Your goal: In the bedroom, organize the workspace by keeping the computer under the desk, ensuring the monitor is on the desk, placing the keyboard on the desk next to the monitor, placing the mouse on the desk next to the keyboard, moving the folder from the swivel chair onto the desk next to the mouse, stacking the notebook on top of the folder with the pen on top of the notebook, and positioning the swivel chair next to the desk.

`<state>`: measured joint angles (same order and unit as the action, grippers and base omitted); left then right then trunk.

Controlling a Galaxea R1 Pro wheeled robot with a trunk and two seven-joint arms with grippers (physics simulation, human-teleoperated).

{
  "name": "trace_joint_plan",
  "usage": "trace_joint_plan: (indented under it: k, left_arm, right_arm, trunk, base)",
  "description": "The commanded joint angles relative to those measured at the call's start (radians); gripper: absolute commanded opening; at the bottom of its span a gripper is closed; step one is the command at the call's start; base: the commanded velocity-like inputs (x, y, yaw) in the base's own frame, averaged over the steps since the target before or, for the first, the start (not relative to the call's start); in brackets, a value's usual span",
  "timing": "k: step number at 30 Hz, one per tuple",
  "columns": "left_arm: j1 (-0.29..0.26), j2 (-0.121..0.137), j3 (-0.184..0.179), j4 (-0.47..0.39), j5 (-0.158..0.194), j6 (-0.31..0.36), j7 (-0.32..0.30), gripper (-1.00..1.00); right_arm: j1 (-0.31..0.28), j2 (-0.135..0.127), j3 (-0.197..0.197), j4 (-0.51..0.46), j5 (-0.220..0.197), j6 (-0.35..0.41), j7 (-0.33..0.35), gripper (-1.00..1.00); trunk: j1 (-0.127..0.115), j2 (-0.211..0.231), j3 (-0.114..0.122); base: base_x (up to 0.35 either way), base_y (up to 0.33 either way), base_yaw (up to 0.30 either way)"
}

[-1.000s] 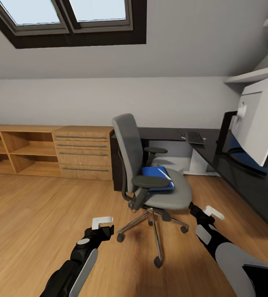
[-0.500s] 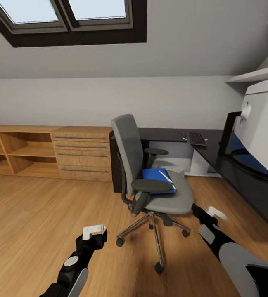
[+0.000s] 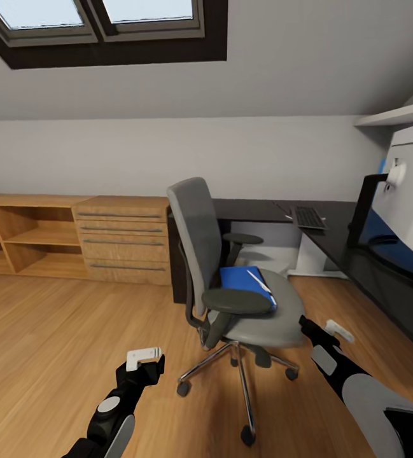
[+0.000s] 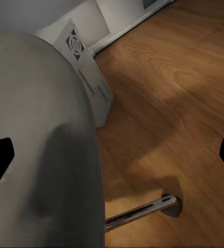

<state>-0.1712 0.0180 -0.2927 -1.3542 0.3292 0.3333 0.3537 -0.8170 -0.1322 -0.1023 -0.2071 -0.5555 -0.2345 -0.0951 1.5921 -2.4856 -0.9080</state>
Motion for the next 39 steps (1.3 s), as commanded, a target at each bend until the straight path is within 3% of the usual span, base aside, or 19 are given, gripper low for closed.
trace_joint_plan:
  k: [1,18,28,39]
  left_arm:
    - [-0.001,0.001,-0.003,-0.001,0.010,0.002,0.010,1.00]
    - [-0.001,-0.005,-0.010,-0.026,0.011,0.004,0.012,1.00]
    - [-0.001,-0.004,-0.009,-0.038,0.010,0.004,0.014,1.00]
    - [-0.002,-0.001,-0.007,-0.039,0.010,0.004,0.014,1.00]
  right_arm:
    - [-0.001,0.000,-0.003,0.000,-0.004,-0.001,0.000,1.00]
    - [-0.001,-0.001,-0.004,0.000,-0.012,0.024,0.000,1.00]
    - [-0.001,0.000,-0.003,-0.001,-0.011,0.022,0.000,1.00]
    - [-0.001,0.003,-0.004,-0.004,-0.011,0.018,0.000,1.00]
  trunk:
    - [0.000,0.000,-0.001]
    - [0.000,0.000,-0.001]
    - [0.012,-0.016,-0.038]
    - [0.012,-0.016,-0.038]
  base:
    - [0.186,0.000,0.000]
    - [0.094,0.000,0.000]
    - [0.001,0.000,0.000]
    - [0.000,0.000,0.023]
